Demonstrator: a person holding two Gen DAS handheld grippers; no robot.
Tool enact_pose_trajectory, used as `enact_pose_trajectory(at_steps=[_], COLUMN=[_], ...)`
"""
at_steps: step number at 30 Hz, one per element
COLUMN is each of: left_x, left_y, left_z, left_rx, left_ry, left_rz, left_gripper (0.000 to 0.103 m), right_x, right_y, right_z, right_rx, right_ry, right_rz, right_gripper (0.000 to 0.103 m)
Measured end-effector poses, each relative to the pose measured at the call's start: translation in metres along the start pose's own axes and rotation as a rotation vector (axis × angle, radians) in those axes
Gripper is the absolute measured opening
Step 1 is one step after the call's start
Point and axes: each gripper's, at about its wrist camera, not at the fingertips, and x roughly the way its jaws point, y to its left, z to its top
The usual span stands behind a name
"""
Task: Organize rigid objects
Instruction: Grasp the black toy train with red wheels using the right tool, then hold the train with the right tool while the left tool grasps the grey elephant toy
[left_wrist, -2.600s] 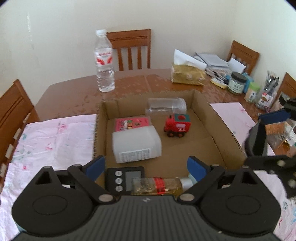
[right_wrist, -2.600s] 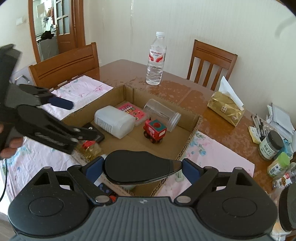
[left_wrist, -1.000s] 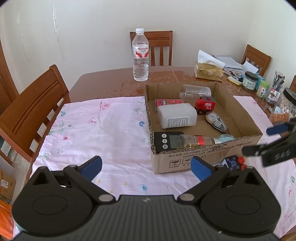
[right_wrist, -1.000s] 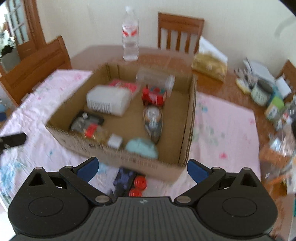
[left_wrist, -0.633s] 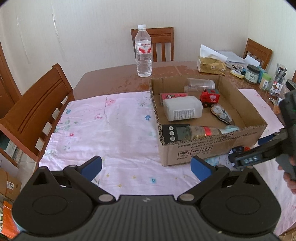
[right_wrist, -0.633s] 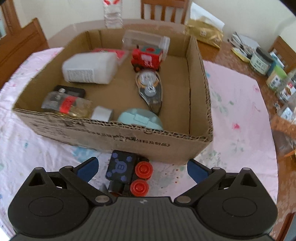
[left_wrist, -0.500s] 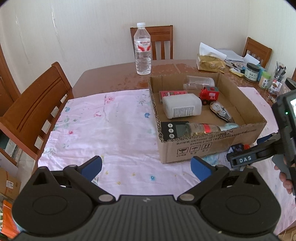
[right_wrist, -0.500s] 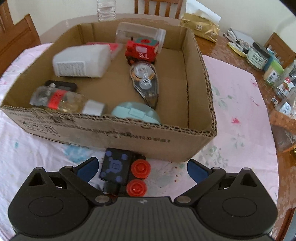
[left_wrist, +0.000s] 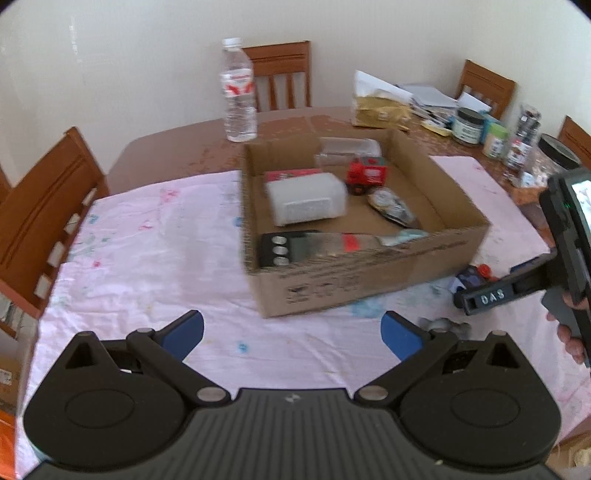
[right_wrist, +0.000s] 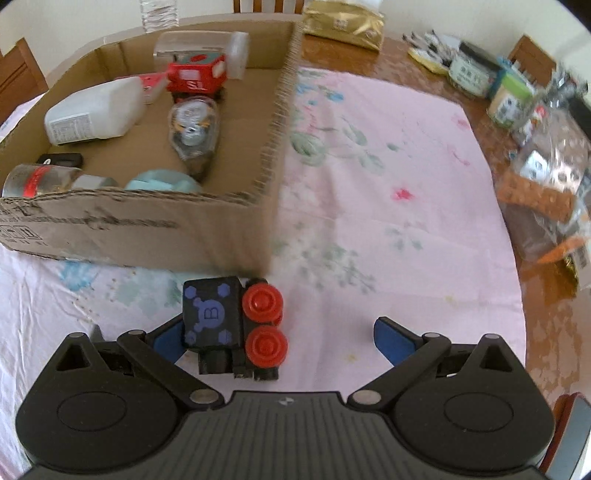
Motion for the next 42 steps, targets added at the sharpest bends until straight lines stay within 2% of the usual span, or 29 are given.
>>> enact_pose_trajectory(at_steps=[9, 15, 17, 23, 31, 37, 42], left_x=[0.021, 0.039, 0.044, 0.058, 0.048, 0.039, 0.041], left_y=[-0.056, -0.079, -0.085, -0.082, -0.053, -0.042, -0.047], left_z=[-0.018, -0.033, -0.037, -0.044, -0.041, -0.037, -0.038], left_rx=[0.087, 0.085, 0.083, 0.060, -0.024, -0.008, 0.001], left_ry=[0.083, 0.146, 0.160, 0.192, 0.166, 0.152, 0.149], left_rz=[-0.122, -0.170, -0.169, -0.106, -0.083, 0.004, -0.029], left_gripper=[0.102, 0.102, 0.102, 0.102, 0.102, 0.102, 0.102], right_x=[-0.001, -0.002, -0.003, -0.004, -0.006, -0.008, -0.008], right_y=[-0.013, -0.017, -0.018, -0.019, -0.021, -0.021, -0.021], right_z=[-0.004, -0.008, -0.009, -0.011, -0.016, -0.019, -0.019], right_rx=[-0.069, -0.122, -0.133, -0.152, -0.170, -0.177, -0.176], right_ry=[-0.015, -0.034, -0.045, -0.060, -0.079, -0.086, -0.088], right_rz=[0.038, 0.064, 0.070, 0.080, 0.091, 0.095, 0.095], right_gripper=[0.103, 0.103, 0.103, 0.103, 0.103, 0.103, 0.103])
